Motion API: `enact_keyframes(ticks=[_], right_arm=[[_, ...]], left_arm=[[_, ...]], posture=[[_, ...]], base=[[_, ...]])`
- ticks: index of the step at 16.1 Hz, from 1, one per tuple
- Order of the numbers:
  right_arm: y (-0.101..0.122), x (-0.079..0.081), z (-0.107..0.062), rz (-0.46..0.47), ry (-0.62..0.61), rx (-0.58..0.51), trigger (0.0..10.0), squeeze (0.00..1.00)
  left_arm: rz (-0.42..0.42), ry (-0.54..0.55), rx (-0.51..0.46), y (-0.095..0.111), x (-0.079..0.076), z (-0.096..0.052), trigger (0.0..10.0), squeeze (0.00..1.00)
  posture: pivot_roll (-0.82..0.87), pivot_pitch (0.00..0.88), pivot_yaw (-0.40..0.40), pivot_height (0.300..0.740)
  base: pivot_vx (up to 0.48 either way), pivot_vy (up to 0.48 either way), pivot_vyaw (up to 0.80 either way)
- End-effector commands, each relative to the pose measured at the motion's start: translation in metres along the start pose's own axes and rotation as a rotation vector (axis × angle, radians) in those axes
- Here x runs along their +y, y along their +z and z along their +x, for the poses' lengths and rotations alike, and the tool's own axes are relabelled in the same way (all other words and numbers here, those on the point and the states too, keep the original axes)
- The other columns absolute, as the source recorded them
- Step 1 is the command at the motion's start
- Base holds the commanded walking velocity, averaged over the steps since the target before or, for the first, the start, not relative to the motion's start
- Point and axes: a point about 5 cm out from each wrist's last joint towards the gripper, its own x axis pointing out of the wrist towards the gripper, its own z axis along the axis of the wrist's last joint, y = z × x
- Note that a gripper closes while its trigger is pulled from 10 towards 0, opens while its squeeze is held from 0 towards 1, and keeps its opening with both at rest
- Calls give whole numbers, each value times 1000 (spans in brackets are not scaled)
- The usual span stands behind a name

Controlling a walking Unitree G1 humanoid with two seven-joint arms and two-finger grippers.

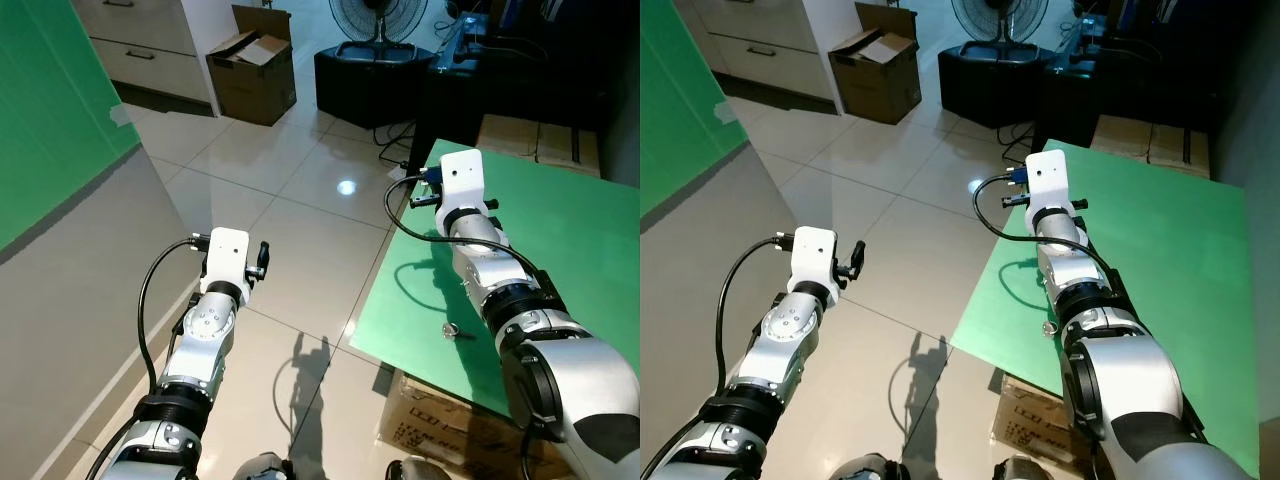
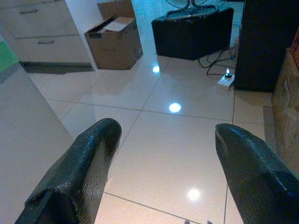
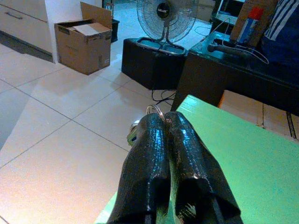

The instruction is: Hang keys on a hook

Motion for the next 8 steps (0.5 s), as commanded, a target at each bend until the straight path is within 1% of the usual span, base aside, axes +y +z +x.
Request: enact_keyframes(ticks=[1,2,4,5,8], right_arm=[[-1,6,-1,7,18,1,0,0],[-5,10,-2,11,31,16,0,0],[-15,17,-5,17,50,49,0,0],[-25,25,-9,18,80,81,0,0],[-32,39,-13,33,134,102,0,0]], left_arm=[[4,20,0,1,6,3,10000,0],[-4,25,9,1,6,3,10000,0],[-2,26,-5,3,6,4,10000,0],[-12,36,-11,3,7,2,10000,0],[-25,57,-6,-3,10,-2,10000,0]], posture=[[-36,0,73,740],[-28,0,68,740],[-13,0,53,740],[-5,0,40,740],[11,1,22,740]], base=[[0,0,0],[0,0,0],[0,0,0],[0,0,0],[0,0,0]])
